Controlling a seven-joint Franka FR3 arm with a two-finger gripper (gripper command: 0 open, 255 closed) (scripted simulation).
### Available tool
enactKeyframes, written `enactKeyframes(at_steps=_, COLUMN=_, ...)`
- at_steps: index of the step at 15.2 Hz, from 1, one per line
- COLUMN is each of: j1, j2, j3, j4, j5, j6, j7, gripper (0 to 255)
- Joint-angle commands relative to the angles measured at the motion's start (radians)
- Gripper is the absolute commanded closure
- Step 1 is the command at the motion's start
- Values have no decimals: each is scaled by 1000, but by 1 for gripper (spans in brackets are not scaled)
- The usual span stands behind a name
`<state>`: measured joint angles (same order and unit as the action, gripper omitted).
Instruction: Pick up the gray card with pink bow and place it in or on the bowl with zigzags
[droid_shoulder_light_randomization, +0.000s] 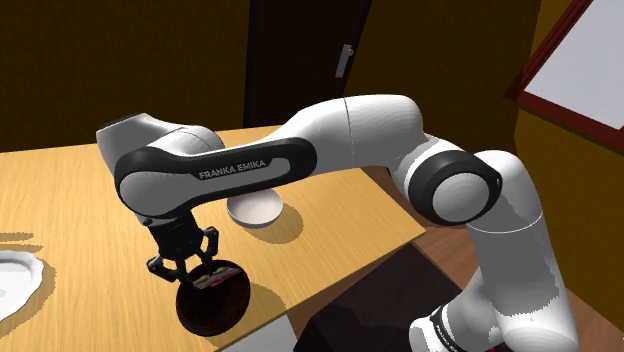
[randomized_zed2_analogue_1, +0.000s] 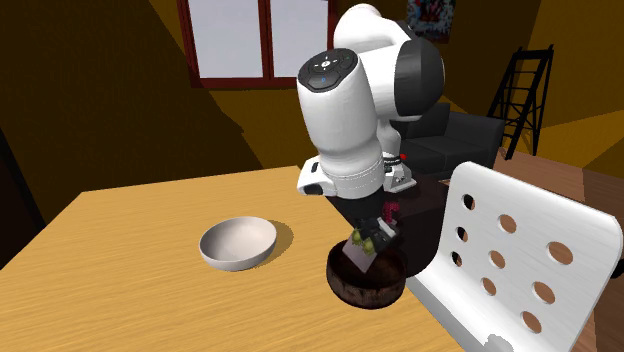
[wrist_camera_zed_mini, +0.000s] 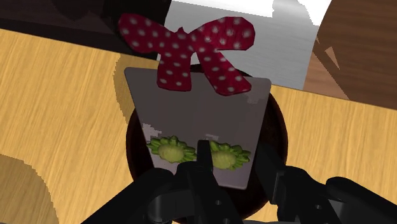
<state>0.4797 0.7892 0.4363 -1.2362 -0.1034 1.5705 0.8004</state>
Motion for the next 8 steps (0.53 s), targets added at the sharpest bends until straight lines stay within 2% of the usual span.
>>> enactKeyframes(at_steps=1, j1=0, j2=1, j3=0, j4=-2, j5=0, j6=3, j7=0, gripper=255)
enactKeyframes(at_steps=6, j1=0, j2=1, j3=0, j4=-2, j5=0, j6=3, j7=0, gripper=255)
enactKeyframes(at_steps=7, j1=0, j2=1, j3=0, j4=-2, j5=0, j6=3, j7=0, gripper=0)
enactKeyframes(at_steps=8, j1=0, j2=1, j3=0, j4=-2, j5=0, j6=3, j7=0, gripper=0)
